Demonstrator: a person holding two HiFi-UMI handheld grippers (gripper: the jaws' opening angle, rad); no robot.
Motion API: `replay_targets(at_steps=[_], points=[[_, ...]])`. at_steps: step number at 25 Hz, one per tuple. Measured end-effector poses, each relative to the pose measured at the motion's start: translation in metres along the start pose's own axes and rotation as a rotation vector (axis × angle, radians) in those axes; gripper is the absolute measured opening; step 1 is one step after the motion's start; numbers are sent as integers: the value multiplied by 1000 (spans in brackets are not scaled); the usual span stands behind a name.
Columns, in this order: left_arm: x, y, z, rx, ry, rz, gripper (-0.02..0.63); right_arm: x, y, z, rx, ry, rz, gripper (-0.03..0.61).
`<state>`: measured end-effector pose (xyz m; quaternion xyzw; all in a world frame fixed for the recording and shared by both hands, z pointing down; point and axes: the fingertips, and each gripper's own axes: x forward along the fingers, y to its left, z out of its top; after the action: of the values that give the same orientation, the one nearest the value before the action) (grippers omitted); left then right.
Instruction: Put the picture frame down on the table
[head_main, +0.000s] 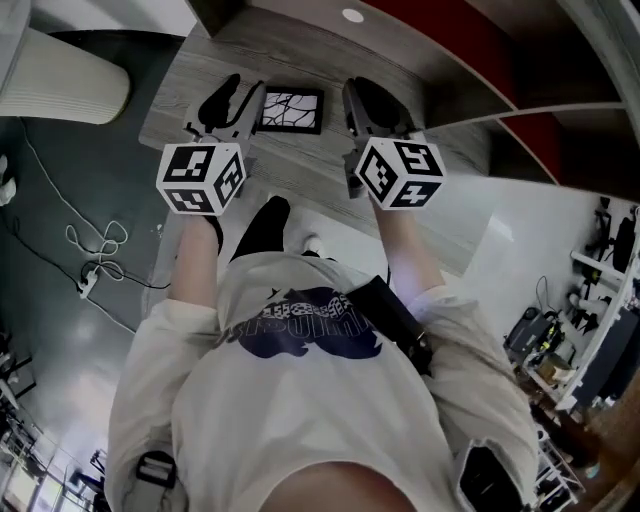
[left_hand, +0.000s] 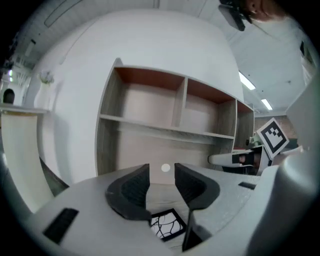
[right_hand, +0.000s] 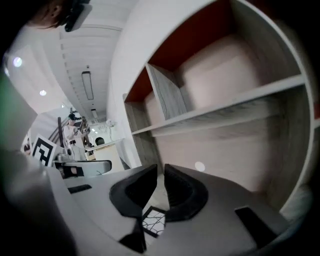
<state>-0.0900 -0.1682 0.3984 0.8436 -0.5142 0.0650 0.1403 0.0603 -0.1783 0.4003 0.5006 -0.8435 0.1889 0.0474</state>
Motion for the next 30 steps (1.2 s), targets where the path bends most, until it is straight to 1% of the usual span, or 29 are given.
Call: replay_targets(at_steps=[3,5,7,10,13,17,21,25,30], points=[[-21,-12,25,74,-112,34,149,-18,14,20,-125,-86,-26,27],[-34,-17,40,105,-179,57,101,-29,25,32,-204,-140,-33,15],[-45,-21,54,150,-234,89,38,-39,37,44,-281,-192,-39,8],[-56,-28,69,221,-298,125,15,-53,49,59,-381,-257,-52,0],[-62,-25,76,234,-341,153,8,-60,59,71,-443,-306,-47,-1],[-63,-16,81,242,-361,173,8,-59,65,78,-481,-338,-48,-2],[-62,-15,87,274,-366,177,8,-59,65,84,-476,-355,-54,-2],[-59,-14,86,282,-356,175,8,-57,64,86,-469,-365,-55,-2],[-56,-11,86,294,-346,176,8,-53,61,87,-492,-359,-94,-2]])
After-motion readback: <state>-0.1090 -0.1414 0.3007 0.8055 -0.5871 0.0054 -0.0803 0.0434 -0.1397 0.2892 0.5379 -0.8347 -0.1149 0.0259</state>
